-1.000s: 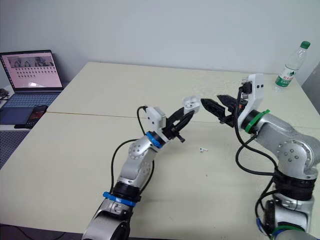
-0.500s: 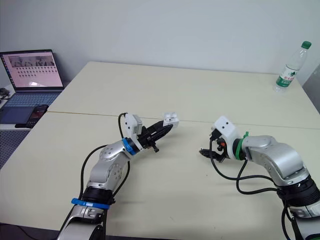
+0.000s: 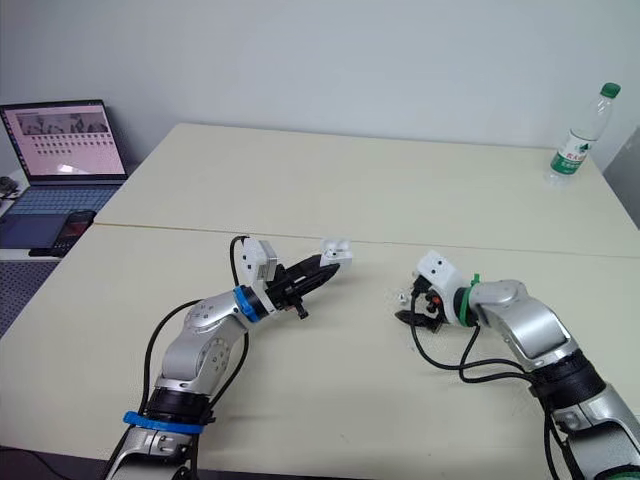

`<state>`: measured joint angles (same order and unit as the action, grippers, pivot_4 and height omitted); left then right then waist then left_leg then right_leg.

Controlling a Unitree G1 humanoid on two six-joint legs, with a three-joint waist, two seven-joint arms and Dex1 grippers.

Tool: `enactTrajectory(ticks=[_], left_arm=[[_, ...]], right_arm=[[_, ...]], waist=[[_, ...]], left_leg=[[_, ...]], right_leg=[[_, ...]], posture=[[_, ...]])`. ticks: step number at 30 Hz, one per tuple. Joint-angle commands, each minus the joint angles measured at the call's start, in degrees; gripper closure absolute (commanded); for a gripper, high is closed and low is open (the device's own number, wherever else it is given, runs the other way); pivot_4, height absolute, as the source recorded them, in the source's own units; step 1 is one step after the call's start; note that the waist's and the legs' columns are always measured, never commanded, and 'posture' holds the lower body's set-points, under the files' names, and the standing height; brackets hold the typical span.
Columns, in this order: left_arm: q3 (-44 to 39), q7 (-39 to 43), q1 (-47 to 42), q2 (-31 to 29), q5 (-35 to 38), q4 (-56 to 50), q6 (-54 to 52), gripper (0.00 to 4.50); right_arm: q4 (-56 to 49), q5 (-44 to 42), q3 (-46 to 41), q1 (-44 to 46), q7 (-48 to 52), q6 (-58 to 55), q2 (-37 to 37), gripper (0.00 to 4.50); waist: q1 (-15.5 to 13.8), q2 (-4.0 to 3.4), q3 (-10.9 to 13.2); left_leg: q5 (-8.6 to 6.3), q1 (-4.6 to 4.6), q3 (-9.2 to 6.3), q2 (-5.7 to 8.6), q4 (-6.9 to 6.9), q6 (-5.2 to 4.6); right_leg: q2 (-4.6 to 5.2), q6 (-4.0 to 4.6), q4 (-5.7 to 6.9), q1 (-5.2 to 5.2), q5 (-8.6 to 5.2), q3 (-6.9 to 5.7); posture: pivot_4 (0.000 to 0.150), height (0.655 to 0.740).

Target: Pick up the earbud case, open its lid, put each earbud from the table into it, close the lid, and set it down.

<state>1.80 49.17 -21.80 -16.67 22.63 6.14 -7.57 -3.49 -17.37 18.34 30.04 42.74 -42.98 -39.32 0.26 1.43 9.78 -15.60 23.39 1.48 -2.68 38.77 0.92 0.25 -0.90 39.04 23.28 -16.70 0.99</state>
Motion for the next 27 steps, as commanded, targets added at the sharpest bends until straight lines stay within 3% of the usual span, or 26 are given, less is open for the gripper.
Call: enactTrajectory(ticks=[1, 7, 8, 19, 23, 27], left_arm=[[-0.68, -0.72, -0.19, 0.19, 0.75, -3.48, 0.05, 3.74], [-0.55, -1.16, -0.14, 0.06, 0.46, -3.74, -0.18, 3.74], [-0.46, -1.15, -0.16, 0.02, 0.37, -3.73, -0.22, 3.74], [0.35, -0.66, -0.27, 0.31, -0.03, -3.31, 0.08, 3.74], [0.78, -0.50, -0.55, 0.97, 0.06, -3.09, -0.08, 3.74], [1.09, -0.40, -1.24, 1.43, -0.20, -2.28, 0.16, 3.74]], right_arm=[[0.14, 0.89, -0.73, 0.91, 1.22, 0.60, 1.64, 1.68], [-1.83, 1.73, -1.17, -0.54, 2.06, -0.07, 1.51, 3.87], [-2.81, 1.76, -1.66, -1.23, 2.42, -0.11, 0.51, 4.07], [-9.87, -0.28, -12.55, -13.90, 16.74, 12.51, -17.39, 4.07], [-3.96, 2.57, -15.74, -22.87, 26.65, 30.66, -23.86, 4.07], [3.45, 6.80, -14.10, -24.74, 30.19, 41.45, -25.79, 4.07]], waist=[[0.00, 0.00, 0.00], [-0.03, 0.00, 0.00], [-0.08, 0.00, 0.00], [-0.36, 0.02, 0.01], [-0.28, 0.02, 0.01], [-0.04, 0.03, 0.02]], left_leg=[[0.00, -0.01, -0.01, 0.00, 0.00, 0.00], [0.00, -0.01, 0.00, 0.00, 0.00, 0.00], [0.00, -0.01, -0.01, 0.00, 0.00, 0.00], [0.00, 0.01, 0.02, 0.11, 0.04, 0.00], [0.00, -0.06, 0.00, 0.06, 0.04, 0.00], [0.00, -0.23, 0.19, 0.06, 0.05, 0.00]], right_leg=[[0.00, 0.00, 0.01, 0.00, 0.00, -0.01], [0.01, 0.01, 0.02, 0.00, 0.01, 0.00], [0.01, 0.01, 0.02, 0.00, 0.01, 0.00], [0.11, -0.06, -0.06, -0.04, 0.05, -0.01], [0.02, -0.07, -0.02, -0.09, 0.05, -0.01], [-0.01, -0.11, 0.01, -0.14, 0.08, 0.04]], posture=[[0.150, 0.7362], [0.150, 0.7362], [0.150, 0.7362], [0.150, 0.7362], [0.150, 0.7362], [0.150, 0.7362]])
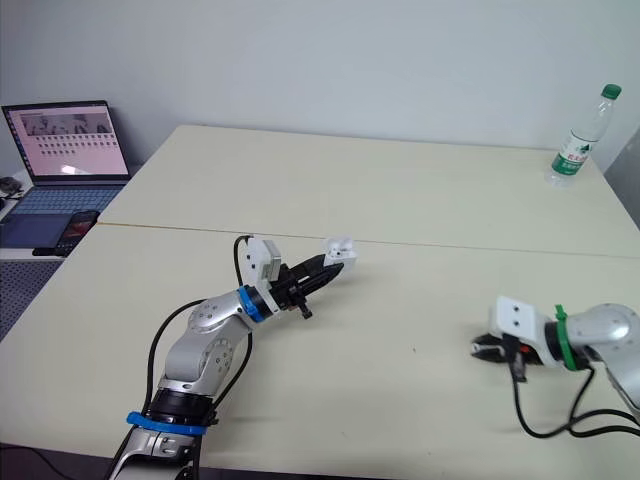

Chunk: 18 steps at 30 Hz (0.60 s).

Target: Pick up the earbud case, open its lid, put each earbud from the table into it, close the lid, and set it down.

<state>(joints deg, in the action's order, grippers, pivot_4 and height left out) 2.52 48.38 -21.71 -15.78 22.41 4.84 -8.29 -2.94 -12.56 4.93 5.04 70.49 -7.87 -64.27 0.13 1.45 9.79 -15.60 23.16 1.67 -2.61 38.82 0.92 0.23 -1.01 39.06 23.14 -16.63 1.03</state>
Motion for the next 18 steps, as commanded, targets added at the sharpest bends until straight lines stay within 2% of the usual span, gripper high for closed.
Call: enactTrajectory(ticks=[1, 7, 8, 9, 12, 18], left_arm=[[0.35, 0.30, -1.50, 0.63, -0.03, -0.91, 0.90, 3.74], [0.28, -0.72, -1.54, 0.76, 0.13, -2.00, 0.20, 3.74], [0.27, -0.82, -1.43, 0.67, 0.16, -2.32, 0.01, 3.74], [0.26, -0.91, -1.35, 0.60, 0.18, -2.55, -0.14, 3.74], [0.24, -1.28, -1.02, 0.45, 0.29, -3.26, -0.69, 3.74], [0.66, -1.83, -1.32, 0.77, 0.38, -3.65, -1.53, 3.74]], right_arm=[[4.16, 2.53, -0.36, 0.62, 2.75, 7.51, -0.42, 4.07], [9.50, 7.02, 1.37, 2.59, 3.58, 12.97, 0.13, 4.07], [9.09, 7.17, 1.39, 2.46, 3.93, 11.91, -0.27, 3.36], [8.48, 7.37, 1.35, 2.24, 4.13, 10.68, -0.72, 3.14], [5.28, 7.80, 1.12, 1.52, 4.39, 6.30, -2.22, 2.09], [-4.17, 11.58, 2.77, 2.50, 5.42, -5.99, -6.38, 2.09]], waist=[[0.18, 0.01, 0.01], [0.13, 0.02, 0.01], [0.07, 0.02, 0.01], [0.03, 0.02, 0.01], [-0.02, 0.01, 0.01], [-0.13, -0.01, 0.00]], left_leg=[[0.00, -0.09, 0.11, -0.01, 0.00, 0.00], [0.01, -0.47, 0.09, -0.04, 0.01, 0.01], [0.01, -0.53, 0.06, -0.03, 0.01, 0.01], [0.01, -0.60, 0.04, -0.02, 0.03, 0.01], [0.01, -0.74, 0.04, 0.00, 0.03, 0.01], [0.01, -0.71, -0.05, -0.01, 0.02, 0.01]], right_leg=[[-0.01, -0.02, 0.00, -0.02, 0.02, 0.06], [-0.06, -0.05, -0.03, -0.46, 0.06, 0.10], [-0.04, -0.06, -0.06, -0.56, 0.07, 0.09], [-0.02, -0.07, -0.08, -0.68, 0.07, 0.10], [0.04, -0.07, -0.11, -0.84, 0.07, 0.10], [0.08, -0.07, -0.10, -0.83, 0.07, 0.11]], posture=[[0.150, 0.7362], [0.150, 0.7362], [0.150, 0.7362], [0.150, 0.7362], [0.150, 0.7362], [0.150, 0.7362]])
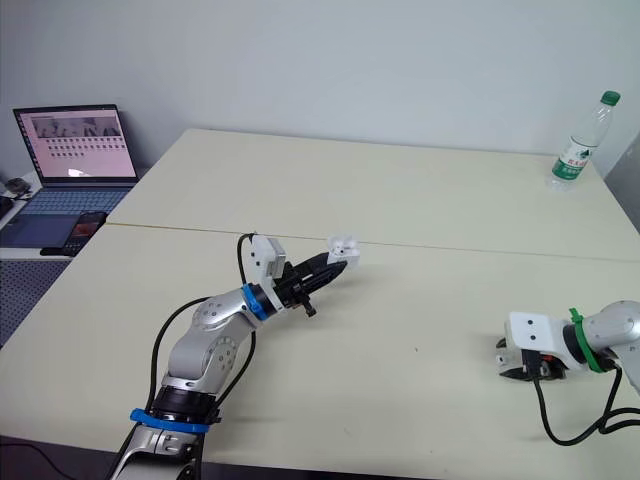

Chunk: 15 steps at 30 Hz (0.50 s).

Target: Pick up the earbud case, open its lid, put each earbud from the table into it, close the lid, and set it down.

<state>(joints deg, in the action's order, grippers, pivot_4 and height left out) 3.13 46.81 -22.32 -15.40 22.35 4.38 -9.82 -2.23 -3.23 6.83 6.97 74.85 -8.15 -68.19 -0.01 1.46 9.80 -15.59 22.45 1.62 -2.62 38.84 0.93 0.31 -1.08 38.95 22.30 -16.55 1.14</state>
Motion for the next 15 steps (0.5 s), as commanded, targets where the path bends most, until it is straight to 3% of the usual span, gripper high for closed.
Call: enactTrajectory(ticks=[1, 9, 15], left_arm=[[0.13, -0.26, -0.91, 0.48, 0.46, -3.12, -0.10, 3.74], [0.63, 0.25, -1.67, 1.07, -0.18, -1.66, 0.83, 3.74], [0.57, 0.49, -1.11, 1.30, -0.34, -0.74, 2.12, 3.74]], right_arm=[[-6.69, 3.23, 1.46, 1.08, 1.39, -7.63, -3.24, 2.09], [-13.05, 12.39, 6.89, 5.84, 3.55, -11.22, -6.55, 2.09], [-18.19, 13.19, 10.08, 10.15, 5.09, -25.35, -3.18, 2.09]], waist=[[0.03, -0.01, 0.00], [0.08, -0.04, 0.02], [0.08, -0.05, 0.02]], left_leg=[[0.00, 0.00, 0.00, 0.00, 0.00, 0.00], [0.00, 0.00, 0.01, 0.00, 0.00, 0.00], [0.00, 0.00, -0.01, -0.01, -0.01, 0.00]], right_leg=[[0.00, 0.00, 0.00, 0.00, 0.00, 0.00], [0.00, -0.01, 0.00, 0.01, 0.00, -0.02], [0.00, 0.00, 0.00, 0.03, 0.00, -0.02]], posture=[[0.150, 0.7362], [0.150, 0.7362], [0.150, 0.7362]])
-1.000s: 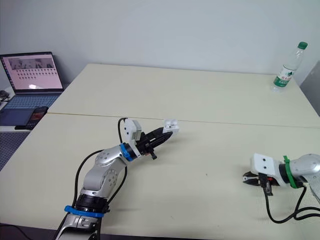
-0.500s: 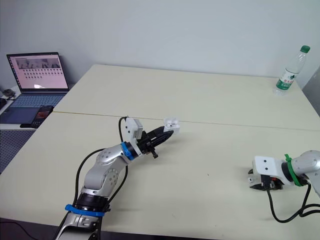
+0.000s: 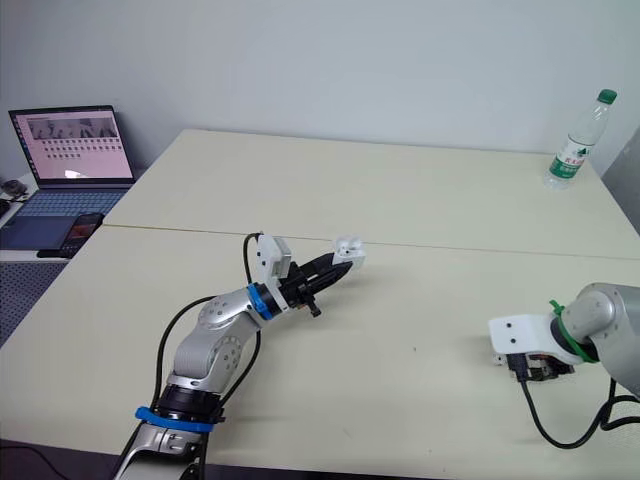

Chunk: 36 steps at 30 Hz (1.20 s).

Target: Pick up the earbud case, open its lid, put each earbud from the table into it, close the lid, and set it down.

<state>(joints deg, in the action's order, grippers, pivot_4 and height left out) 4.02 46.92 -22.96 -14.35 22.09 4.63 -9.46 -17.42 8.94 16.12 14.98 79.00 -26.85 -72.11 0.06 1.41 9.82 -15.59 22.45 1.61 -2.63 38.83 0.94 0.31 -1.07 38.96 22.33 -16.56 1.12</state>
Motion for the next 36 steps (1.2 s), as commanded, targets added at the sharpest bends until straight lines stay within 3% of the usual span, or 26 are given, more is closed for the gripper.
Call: enactTrajectory(ticks=[1, 18, 26, 29, 33, 36], left_arm=[[-0.30, 0.42, -0.32, 0.29, -0.13, -0.93, 1.93, 3.74], [-0.39, 1.72, 0.60, 0.39, -0.68, 1.83, 5.19, 3.74], [-0.46, 2.11, 0.39, 0.24, -0.82, 2.56, 5.59, 3.74], [-0.46, 2.23, 0.43, 0.12, -0.84, 2.61, 5.66, 3.74], [-0.43, 2.44, 0.45, 0.02, -0.89, 2.74, 5.79, 3.74], [-0.35, 2.56, 0.56, 0.00, -0.94, 2.69, 5.85, 3.74]], right_arm=[[-3.50, 1.33, 1.39, 2.77, 0.95, -9.05, 1.32, 2.09], [-2.46, 2.46, 8.35, 10.24, -3.14, -34.54, 7.21, 2.09], [-3.50, 0.55, 9.53, 11.21, -5.65, -38.91, 7.55, 2.09], [-4.08, -0.29, 9.92, 11.22, -6.50, -39.57, 7.31, 2.72], [-5.02, -1.54, 10.37, 11.19, -7.43, -40.34, 6.90, 4.03], [-5.75, -2.82, 10.20, 11.34, -8.17, -40.90, 7.04, 4.09]], waist=[[0.00, 0.00, 0.00], [0.09, 0.01, 0.00], [0.09, 0.01, 0.00], [0.09, 0.02, 0.00], [0.09, 0.02, 0.00], [0.10, 0.02, 0.00]], left_leg=[[0.00, 0.01, -0.01, 0.00, 0.00, 0.00], [0.00, 0.01, 0.02, 0.04, 0.02, 0.00], [0.00, 0.02, 0.02, 0.04, 0.03, 0.00], [0.00, 0.02, 0.01, 0.04, 0.03, -0.01], [0.00, 0.02, 0.00, 0.03, 0.03, 0.00], [0.00, 0.02, 0.01, 0.03, 0.03, -0.01]], right_leg=[[0.00, 0.00, 0.00, 0.00, 0.00, 0.00], [0.07, 0.00, 0.00, 0.01, 0.00, -0.02], [0.06, 0.00, -0.01, 0.00, 0.01, -0.02], [0.06, 0.00, -0.01, 0.00, 0.01, -0.03], [0.05, 0.00, -0.01, 0.00, 0.00, -0.03], [0.05, 0.00, -0.01, 0.01, 0.00, -0.03]], posture=[[0.150, 0.7362], [0.150, 0.7362], [0.150, 0.7362], [0.150, 0.7362], [0.150, 0.7362], [0.150, 0.7362]])
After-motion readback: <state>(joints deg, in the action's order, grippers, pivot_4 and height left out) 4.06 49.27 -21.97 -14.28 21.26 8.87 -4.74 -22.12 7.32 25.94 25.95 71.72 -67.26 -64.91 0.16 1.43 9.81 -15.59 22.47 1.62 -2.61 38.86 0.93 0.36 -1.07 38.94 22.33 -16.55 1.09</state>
